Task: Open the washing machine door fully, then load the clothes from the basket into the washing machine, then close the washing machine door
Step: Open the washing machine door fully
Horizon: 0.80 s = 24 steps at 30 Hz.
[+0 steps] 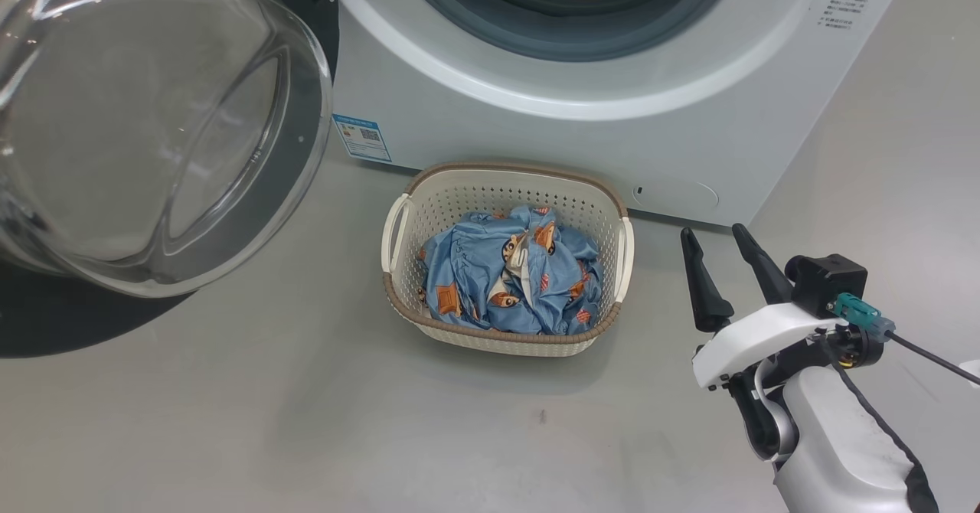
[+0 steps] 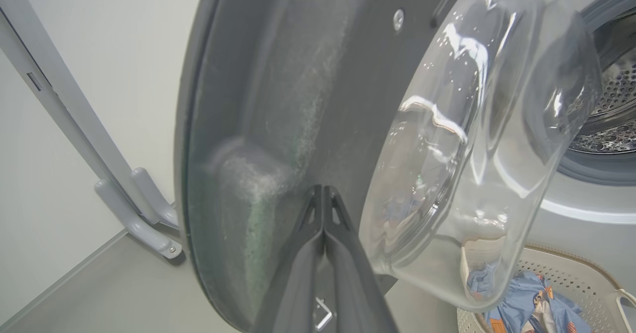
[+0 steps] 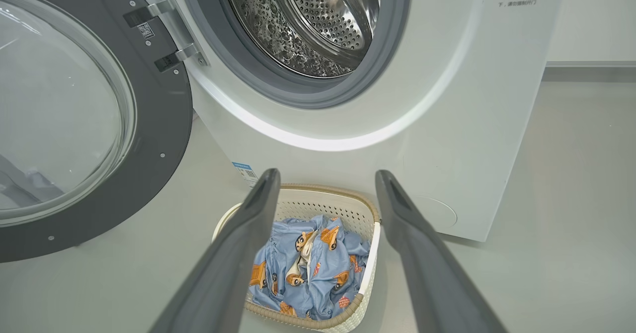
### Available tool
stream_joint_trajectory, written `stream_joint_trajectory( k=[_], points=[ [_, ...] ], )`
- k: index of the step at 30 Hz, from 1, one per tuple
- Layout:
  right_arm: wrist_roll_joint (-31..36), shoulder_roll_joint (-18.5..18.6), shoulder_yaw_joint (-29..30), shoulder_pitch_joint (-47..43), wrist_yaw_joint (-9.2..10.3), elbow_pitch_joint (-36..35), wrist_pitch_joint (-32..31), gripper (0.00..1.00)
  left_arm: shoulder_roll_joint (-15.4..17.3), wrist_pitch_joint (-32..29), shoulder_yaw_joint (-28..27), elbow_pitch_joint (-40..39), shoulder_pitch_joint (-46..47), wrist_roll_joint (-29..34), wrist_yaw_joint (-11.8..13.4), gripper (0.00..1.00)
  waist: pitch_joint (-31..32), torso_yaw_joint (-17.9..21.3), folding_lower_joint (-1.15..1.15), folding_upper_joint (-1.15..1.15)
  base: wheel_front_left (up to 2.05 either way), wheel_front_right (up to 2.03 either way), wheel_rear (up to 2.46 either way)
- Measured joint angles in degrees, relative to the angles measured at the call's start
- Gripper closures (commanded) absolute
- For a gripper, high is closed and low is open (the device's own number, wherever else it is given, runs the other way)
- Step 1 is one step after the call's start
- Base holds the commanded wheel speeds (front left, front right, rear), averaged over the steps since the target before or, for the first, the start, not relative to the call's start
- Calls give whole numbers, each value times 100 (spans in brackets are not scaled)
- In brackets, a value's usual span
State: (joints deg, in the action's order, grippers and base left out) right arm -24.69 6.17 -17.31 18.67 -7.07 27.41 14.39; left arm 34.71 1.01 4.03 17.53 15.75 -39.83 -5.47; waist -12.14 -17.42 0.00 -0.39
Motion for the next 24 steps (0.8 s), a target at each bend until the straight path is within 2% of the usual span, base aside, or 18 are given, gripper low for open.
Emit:
stream_joint_trajectory(
  k=[10, 24],
  points=[
    [11, -46, -69, 133, 0, 104, 0, 0, 159, -201, -13, 833, 575, -36, -44, 100, -139, 121, 0, 0, 0, 0, 0],
    [53, -68, -47, 181, -1, 212, 0, 0, 177, -279, 40, 1578, 1073, -97, -96, 100, -162, 273, 0, 0, 0, 0, 0]
  ],
)
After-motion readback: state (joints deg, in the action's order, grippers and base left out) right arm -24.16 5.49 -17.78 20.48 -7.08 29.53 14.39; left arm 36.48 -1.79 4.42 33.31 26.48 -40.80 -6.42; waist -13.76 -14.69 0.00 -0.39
